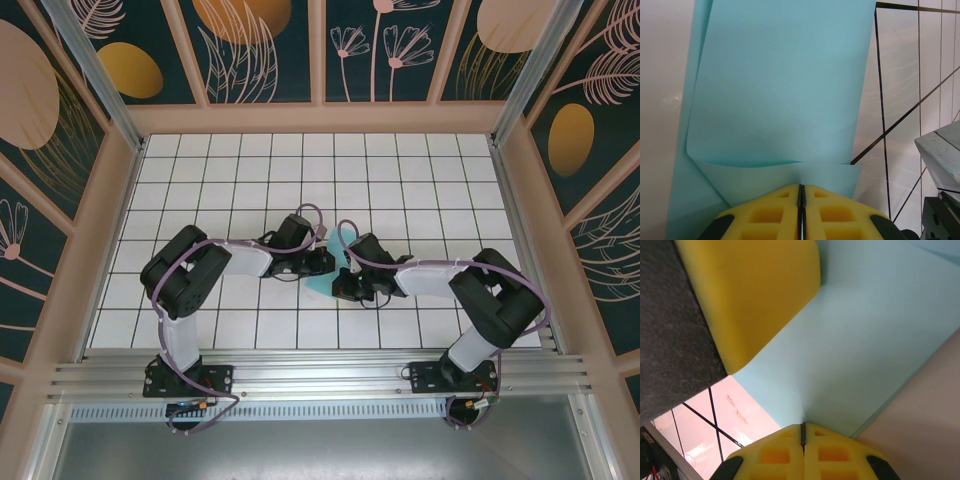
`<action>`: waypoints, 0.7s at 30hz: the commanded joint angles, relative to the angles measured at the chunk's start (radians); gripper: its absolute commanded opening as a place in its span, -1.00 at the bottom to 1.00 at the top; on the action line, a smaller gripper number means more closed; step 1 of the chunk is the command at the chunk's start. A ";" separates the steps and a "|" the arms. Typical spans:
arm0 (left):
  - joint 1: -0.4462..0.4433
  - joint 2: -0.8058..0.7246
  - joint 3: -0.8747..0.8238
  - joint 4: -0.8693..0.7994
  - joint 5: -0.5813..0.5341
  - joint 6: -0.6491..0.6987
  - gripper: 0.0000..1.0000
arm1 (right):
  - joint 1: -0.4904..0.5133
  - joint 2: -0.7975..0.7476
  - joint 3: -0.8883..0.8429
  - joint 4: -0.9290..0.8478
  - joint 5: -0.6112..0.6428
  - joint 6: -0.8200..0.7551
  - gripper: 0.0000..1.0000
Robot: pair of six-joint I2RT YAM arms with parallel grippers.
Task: Fold a paper plane with a square sheet of paper (pick it up from the middle)
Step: Fold the triangle a second time at the center of the table.
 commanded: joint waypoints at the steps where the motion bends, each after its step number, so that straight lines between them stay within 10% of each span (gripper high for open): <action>1: 0.050 0.039 0.017 -0.023 -0.094 0.034 -0.73 | 0.004 0.050 -0.045 -0.207 0.086 -0.028 -1.00; 21: 0.140 0.097 0.090 -0.043 -0.110 0.043 -0.68 | 0.004 0.043 -0.049 -0.213 0.083 -0.031 -1.00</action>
